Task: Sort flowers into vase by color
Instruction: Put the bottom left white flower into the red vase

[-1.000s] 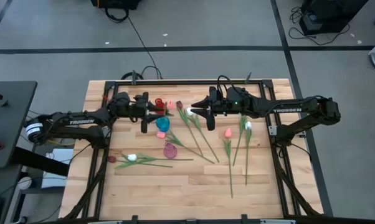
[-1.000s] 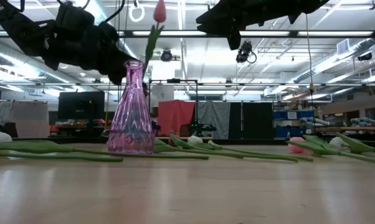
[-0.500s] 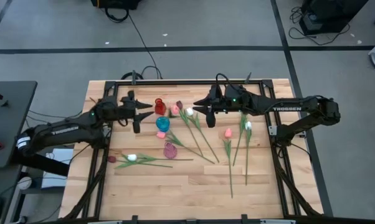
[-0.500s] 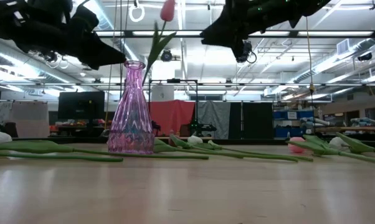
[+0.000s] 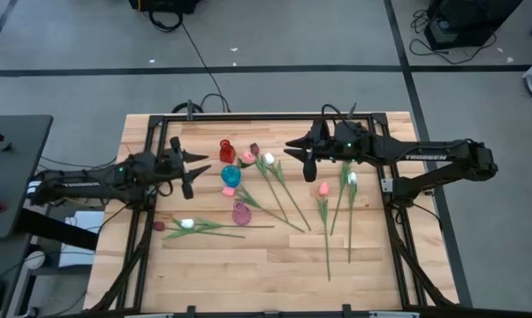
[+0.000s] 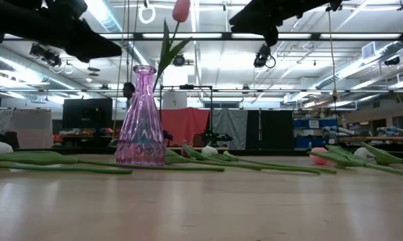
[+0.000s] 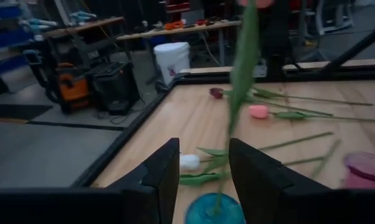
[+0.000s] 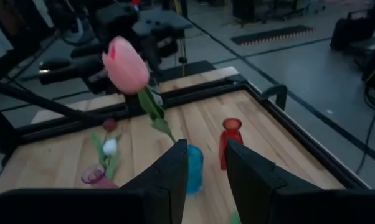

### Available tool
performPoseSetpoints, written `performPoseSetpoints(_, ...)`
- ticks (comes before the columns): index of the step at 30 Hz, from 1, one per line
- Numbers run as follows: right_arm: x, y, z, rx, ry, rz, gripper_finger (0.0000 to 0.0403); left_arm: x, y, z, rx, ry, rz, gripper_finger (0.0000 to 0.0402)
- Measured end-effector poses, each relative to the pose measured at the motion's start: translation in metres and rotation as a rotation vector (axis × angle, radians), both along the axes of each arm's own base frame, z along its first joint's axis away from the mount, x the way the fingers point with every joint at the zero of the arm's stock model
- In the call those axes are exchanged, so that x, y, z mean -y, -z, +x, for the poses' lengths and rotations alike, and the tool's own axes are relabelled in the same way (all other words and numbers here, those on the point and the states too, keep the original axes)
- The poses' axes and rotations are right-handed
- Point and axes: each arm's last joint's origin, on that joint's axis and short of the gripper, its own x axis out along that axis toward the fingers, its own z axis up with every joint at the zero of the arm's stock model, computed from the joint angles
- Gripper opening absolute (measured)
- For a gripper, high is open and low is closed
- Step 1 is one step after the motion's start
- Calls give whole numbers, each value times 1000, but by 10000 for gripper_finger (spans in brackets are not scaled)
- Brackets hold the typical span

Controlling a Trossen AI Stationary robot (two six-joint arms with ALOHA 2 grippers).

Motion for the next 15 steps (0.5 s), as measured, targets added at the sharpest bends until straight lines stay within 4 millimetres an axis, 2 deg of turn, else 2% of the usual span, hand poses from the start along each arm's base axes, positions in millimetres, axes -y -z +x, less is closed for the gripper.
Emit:
performPoseSetpoints(5, 7, 21, -4, -49, 7, 21, 119, 4, 3, 0, -21, 30, -42, 132)
performPoseSetpoints(10, 15, 46, -9, -39, -13, 79, 119, 5, 2, 2, 58, 21, -237, 132)
performPoseSetpoints(15, 19, 73, -18, 8, -8, 100, 119, 6, 6, 3, 32, 57, -329, 131)
